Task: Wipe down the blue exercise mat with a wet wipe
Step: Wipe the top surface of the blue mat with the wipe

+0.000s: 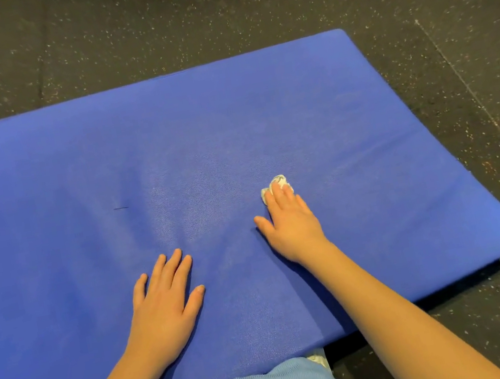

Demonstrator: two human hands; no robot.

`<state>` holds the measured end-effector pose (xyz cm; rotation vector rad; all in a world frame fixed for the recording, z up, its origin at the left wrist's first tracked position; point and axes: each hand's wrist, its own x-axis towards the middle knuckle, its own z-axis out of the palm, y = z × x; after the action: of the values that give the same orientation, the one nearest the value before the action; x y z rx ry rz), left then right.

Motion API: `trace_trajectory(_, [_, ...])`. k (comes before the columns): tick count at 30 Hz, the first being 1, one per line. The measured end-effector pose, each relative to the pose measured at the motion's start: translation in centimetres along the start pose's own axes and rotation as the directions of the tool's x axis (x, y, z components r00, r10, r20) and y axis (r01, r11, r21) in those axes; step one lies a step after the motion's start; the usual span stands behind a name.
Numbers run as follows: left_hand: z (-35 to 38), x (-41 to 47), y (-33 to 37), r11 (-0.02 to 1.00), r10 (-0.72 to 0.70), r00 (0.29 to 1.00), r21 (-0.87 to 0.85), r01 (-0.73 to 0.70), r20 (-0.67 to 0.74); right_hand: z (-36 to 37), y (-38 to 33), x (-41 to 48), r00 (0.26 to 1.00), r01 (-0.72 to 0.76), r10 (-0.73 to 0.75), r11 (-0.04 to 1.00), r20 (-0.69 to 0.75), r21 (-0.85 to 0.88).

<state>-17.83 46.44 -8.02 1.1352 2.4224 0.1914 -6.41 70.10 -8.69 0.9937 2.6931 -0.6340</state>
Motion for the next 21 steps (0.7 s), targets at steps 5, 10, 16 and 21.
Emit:
trace_trajectory(5, [-0.9, 2.4, -0.5, 1.000, -0.004, 1.000, -0.015, 0.004, 0.028, 0.3, -0.5, -1.1, 0.950, 0.297, -0.292, 0.954, 0.113, -0.036])
trace_trajectory(10, [-0.4, 2.8, -0.6, 1.000, 0.009, 1.000, 0.007, -0.009, -0.014, -0.8, 1.4, 3.1, 0.999, 0.031, -0.030, 0.996, 0.014, -0.087])
trace_trajectory(16, [0.0, 2.8, -0.8, 1.000, 0.019, 0.998, -0.009, -0.019, -0.055, 0.4, -0.7, 2.6, 0.943, 0.327, -0.320, 0.942, 0.097, -0.077])
trace_trajectory(21, [0.0, 2.9, -1.2, 0.999, 0.040, 0.997, 0.002, -0.040, -0.059, -1.4, 1.8, 6.1, 0.989, 0.142, -0.147, 0.978, -0.021, -0.153])
